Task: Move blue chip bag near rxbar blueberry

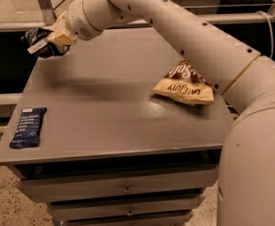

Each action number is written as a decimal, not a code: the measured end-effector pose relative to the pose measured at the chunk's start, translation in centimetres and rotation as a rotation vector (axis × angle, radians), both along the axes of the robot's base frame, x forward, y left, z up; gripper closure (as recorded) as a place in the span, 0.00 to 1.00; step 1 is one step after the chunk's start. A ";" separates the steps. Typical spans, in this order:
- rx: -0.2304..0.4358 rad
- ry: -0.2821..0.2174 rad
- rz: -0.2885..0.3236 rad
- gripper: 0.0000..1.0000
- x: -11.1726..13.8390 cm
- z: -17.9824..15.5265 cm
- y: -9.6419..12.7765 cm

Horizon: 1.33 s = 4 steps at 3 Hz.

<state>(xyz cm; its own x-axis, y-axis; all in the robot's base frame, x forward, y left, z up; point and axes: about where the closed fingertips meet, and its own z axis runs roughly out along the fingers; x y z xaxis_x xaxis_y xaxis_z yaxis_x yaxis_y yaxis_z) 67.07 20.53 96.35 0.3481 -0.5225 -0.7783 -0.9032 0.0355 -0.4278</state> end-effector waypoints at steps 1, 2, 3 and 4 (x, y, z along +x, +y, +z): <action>-0.027 0.022 0.001 1.00 -1.4 -2.4 0.1; -0.050 0.076 -0.001 1.00 -3.8 -6.4 0.4; -0.062 0.118 -0.001 1.00 -5.8 -9.0 0.7; -0.064 0.134 0.001 0.86 -7.0 -9.5 1.4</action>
Offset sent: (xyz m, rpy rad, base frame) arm -0.0711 0.0046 -0.1190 -0.0810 0.1505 -0.0109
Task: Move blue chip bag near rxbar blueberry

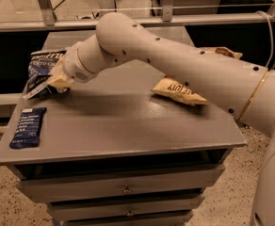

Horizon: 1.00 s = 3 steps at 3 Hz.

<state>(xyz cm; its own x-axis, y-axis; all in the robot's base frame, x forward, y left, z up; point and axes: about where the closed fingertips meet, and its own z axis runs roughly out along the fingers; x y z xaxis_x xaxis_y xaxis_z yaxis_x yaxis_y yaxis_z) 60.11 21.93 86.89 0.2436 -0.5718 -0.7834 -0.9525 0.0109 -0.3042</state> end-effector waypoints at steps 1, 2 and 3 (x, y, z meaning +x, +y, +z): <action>0.001 0.003 0.007 0.62 -1.0 1.0 0.9; 0.002 0.001 0.019 0.39 -1.8 2.0 1.8; 0.003 0.005 0.026 0.16 -2.4 2.4 2.2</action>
Offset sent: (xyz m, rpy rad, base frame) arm -0.0254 0.0245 0.0331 0.0053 -0.0018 0.0269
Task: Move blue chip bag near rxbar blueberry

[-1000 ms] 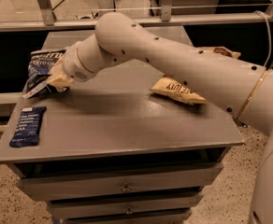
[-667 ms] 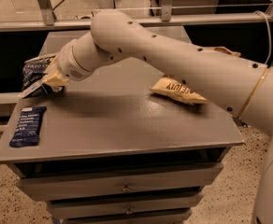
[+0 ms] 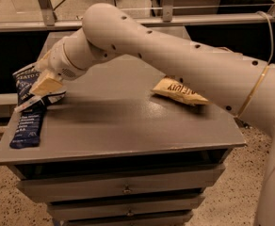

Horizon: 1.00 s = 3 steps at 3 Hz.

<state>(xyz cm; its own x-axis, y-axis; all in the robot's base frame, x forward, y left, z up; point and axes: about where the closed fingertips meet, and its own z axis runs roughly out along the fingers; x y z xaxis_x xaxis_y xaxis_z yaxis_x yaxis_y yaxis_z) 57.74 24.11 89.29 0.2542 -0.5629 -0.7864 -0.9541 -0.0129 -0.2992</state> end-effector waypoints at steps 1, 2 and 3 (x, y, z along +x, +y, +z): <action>-0.005 0.004 -0.002 0.00 -0.3 0.0 -0.1; -0.001 -0.023 -0.010 0.00 0.7 1.0 -1.9; -0.021 -0.114 -0.006 0.00 4.2 3.6 -7.1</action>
Offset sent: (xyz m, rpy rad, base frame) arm 0.0383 -0.0767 0.0410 0.0113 -0.1060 -0.0389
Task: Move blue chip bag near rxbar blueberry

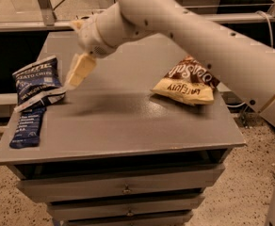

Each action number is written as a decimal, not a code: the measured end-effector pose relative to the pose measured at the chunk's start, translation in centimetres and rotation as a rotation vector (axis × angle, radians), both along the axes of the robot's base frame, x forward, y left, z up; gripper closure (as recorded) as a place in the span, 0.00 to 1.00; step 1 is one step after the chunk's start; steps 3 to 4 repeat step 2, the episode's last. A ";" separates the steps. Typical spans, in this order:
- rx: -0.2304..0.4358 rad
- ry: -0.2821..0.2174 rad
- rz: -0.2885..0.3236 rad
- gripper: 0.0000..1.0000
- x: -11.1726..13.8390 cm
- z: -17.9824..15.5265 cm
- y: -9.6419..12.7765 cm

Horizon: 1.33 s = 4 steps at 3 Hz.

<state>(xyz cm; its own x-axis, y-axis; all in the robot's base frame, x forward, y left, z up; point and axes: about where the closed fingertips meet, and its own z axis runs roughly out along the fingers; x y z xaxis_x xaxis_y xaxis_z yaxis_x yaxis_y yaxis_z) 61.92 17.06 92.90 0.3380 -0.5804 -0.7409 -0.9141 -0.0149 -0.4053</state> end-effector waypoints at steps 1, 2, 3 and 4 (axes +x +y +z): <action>-0.058 -0.107 0.000 0.00 3.7 3.7 -4.2; -0.025 -0.163 -0.031 0.00 4.9 7.9 -5.8; -0.025 -0.163 -0.031 0.00 4.9 7.9 -5.8; -0.025 -0.163 -0.031 0.00 4.9 7.9 -5.8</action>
Offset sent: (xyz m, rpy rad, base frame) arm 0.0306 -0.0362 0.0307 -0.0505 -0.0896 0.0015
